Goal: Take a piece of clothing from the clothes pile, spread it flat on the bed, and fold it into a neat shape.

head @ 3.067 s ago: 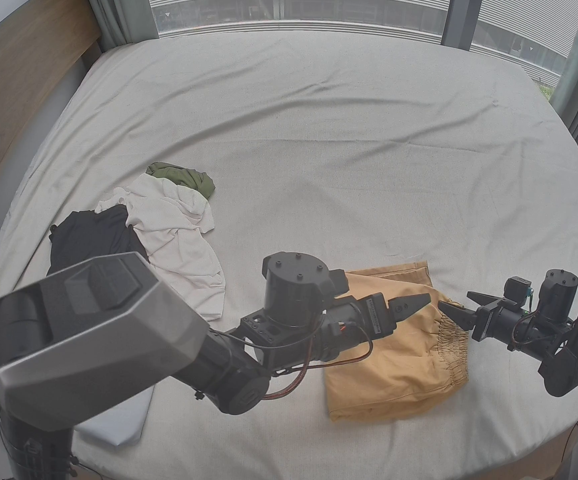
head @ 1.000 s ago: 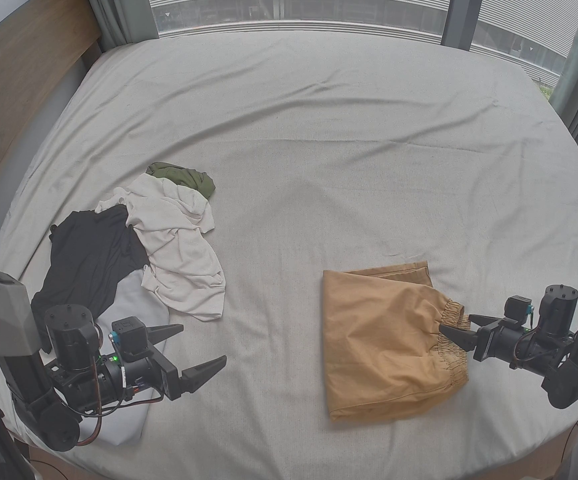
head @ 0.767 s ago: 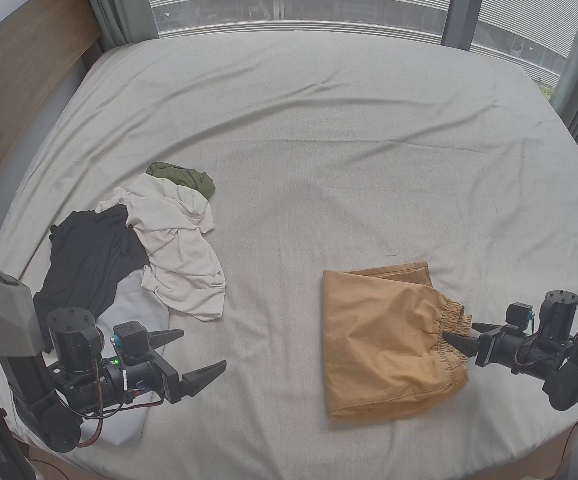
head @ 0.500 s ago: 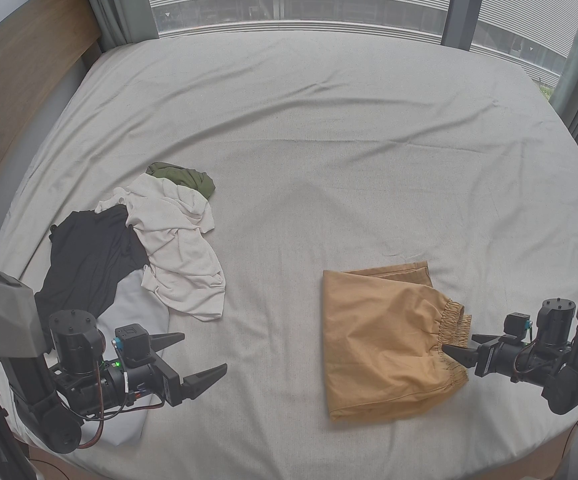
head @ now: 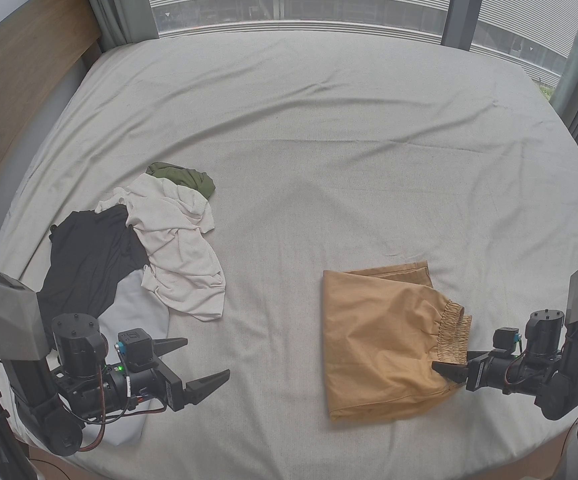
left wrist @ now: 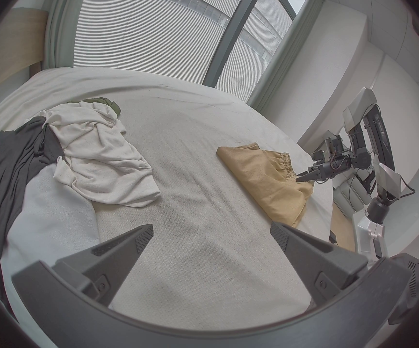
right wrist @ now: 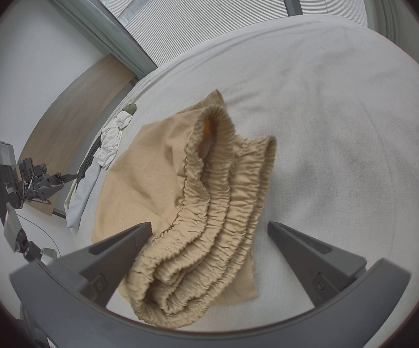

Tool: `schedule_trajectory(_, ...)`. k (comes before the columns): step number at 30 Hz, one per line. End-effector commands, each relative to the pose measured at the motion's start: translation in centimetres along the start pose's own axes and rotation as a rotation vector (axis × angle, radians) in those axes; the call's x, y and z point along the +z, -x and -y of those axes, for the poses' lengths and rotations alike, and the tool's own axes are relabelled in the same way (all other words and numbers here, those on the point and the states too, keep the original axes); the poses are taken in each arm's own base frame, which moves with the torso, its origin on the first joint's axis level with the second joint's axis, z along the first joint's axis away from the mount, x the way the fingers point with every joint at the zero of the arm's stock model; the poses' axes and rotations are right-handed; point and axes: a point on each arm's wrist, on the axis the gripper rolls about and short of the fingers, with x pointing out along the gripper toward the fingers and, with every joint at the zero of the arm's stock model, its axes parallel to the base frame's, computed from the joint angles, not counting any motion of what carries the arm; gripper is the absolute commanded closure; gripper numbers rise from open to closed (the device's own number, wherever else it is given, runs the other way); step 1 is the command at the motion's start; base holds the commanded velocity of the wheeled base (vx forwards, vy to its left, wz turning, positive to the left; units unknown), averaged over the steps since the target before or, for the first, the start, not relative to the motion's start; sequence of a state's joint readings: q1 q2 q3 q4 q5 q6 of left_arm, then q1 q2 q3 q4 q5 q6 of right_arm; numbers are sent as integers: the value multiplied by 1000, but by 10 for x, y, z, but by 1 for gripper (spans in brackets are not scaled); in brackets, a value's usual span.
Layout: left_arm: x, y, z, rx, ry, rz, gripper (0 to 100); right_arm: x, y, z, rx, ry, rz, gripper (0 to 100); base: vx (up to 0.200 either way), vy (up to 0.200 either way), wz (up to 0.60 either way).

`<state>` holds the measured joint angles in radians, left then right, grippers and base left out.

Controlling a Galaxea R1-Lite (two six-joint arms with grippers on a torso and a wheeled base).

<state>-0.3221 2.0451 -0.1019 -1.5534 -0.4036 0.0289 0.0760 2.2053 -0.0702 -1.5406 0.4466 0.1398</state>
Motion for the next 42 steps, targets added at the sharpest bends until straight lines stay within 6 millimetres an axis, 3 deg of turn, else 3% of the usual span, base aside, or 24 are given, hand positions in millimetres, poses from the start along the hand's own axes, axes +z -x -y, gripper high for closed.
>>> schedule_trajectory(1, -1, 0, 2, -8, -2, -5, 0, -4, -4, -3, 37, -1, -25, 0, 0, 0, 0)
schedule_trajectory(16, -2, 0, 4, -13, -2, -10, 0, 2, -9, -9, 228, -121, -43, 0, 0, 0, 0)
schedule_trajectory(42, -1, 3, 3, -7, -2, -8, 0, -1, -33, -19, 289, -228, -91, 0, 0, 0, 0)
